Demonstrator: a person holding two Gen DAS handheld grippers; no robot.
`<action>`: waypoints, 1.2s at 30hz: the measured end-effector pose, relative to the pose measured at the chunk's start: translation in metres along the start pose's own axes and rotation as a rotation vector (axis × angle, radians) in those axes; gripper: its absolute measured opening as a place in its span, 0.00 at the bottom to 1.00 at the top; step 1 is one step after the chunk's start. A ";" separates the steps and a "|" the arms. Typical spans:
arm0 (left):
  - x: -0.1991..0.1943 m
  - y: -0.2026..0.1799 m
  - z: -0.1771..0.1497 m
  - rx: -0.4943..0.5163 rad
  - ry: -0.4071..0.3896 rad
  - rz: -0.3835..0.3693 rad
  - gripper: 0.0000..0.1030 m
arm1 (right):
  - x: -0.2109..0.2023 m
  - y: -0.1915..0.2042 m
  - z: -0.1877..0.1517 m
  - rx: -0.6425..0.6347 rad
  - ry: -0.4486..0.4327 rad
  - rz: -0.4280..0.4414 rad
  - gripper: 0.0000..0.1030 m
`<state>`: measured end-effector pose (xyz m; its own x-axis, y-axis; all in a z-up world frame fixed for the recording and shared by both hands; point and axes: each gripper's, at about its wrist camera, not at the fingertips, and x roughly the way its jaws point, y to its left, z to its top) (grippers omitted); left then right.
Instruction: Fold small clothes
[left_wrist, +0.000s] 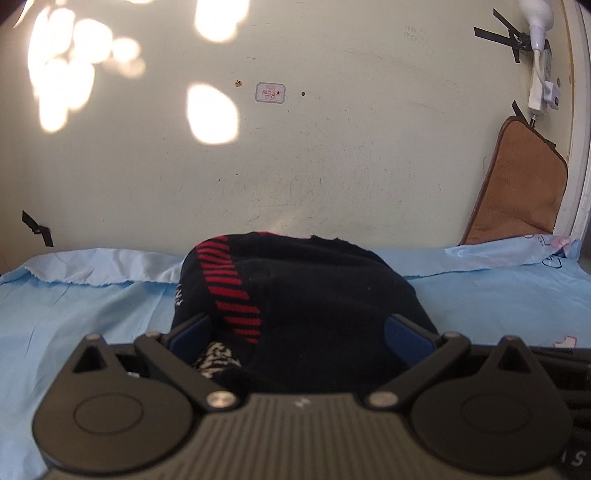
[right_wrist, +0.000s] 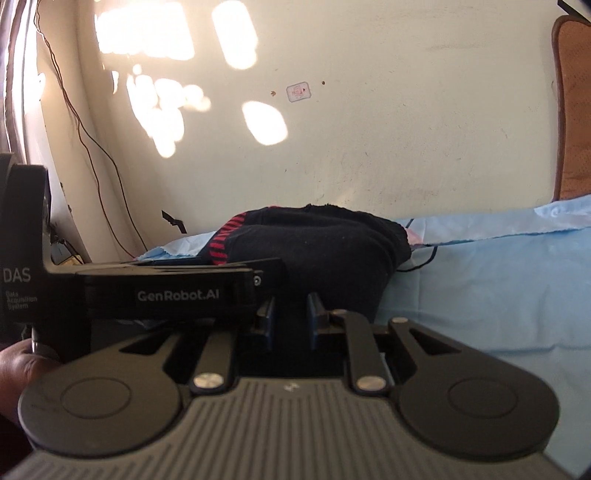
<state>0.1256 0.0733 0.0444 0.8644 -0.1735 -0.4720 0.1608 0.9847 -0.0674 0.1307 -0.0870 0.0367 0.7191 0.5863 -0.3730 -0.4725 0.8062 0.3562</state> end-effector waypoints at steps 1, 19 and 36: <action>-0.001 0.000 -0.001 0.002 -0.001 0.001 1.00 | 0.000 -0.001 0.000 0.004 -0.001 0.003 0.21; -0.001 0.001 -0.001 -0.003 -0.004 -0.003 1.00 | -0.002 -0.001 0.000 0.003 -0.022 0.017 0.35; -0.001 0.002 0.000 -0.028 -0.018 -0.013 1.00 | -0.011 0.001 0.000 0.008 -0.057 -0.030 0.50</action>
<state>0.1247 0.0752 0.0446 0.8707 -0.1860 -0.4552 0.1587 0.9825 -0.0978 0.1227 -0.0928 0.0411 0.7608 0.5561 -0.3344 -0.4462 0.8225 0.3527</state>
